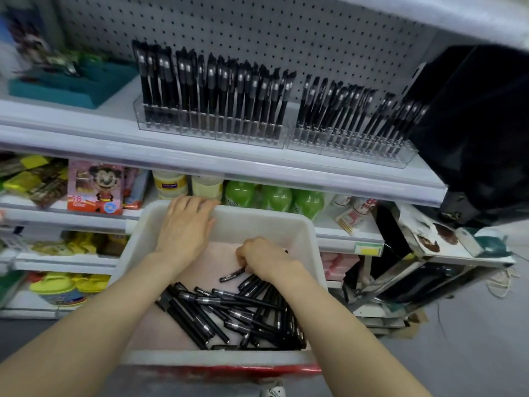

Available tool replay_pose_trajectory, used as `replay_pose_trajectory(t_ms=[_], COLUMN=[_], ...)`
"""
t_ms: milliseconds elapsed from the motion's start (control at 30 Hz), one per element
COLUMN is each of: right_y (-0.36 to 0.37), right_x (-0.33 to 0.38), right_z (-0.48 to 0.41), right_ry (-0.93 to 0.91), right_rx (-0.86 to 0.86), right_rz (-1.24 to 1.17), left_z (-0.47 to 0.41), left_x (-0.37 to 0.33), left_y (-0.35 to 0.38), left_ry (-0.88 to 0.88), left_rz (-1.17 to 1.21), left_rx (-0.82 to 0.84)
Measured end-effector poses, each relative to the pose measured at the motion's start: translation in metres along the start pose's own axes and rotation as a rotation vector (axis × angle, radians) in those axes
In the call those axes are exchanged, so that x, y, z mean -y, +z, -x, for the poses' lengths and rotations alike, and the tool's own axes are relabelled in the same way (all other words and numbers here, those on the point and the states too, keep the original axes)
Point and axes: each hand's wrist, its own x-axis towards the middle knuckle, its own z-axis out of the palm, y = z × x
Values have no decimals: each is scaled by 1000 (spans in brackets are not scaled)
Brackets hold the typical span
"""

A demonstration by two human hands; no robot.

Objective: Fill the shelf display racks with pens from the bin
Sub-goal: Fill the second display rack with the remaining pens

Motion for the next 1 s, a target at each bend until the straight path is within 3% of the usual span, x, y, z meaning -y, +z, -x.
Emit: replay_pose_trajectory(t_ms=[167, 267, 400, 500, 633, 767, 867, 1000], right_y=[-9, -33, -77, -114, -154, -182, -199, -206], right_x=[-25, -38, -69, -95, -146, -184, -196, -203], right_z=[0, 12, 31, 45, 49, 41, 31, 10], right_ry=[7, -13, -40, -4, 145, 303, 327, 325], right_rx=[-188, -297, -380, -583, -947, -1185, -1254, -1211], right_rz=[-408, -773, -1027, -1214, -1130, -987, -891, -795], left_z=[-19, -40, -79, -114, -156, -187, -196, -193], left_x=[1, -11, -45, -70, -101, -118, -124, -129], left_y=[-8, -21, -42, -48, -39, -18, -10, -7], left_ry=[-57, -43, 15, 101, 260, 356, 352, 331], left_rz=[57, 123, 205, 214, 150, -43, -111, -106], left_rx=[71, -7, -121, -170, -177, -164, -166, -190])
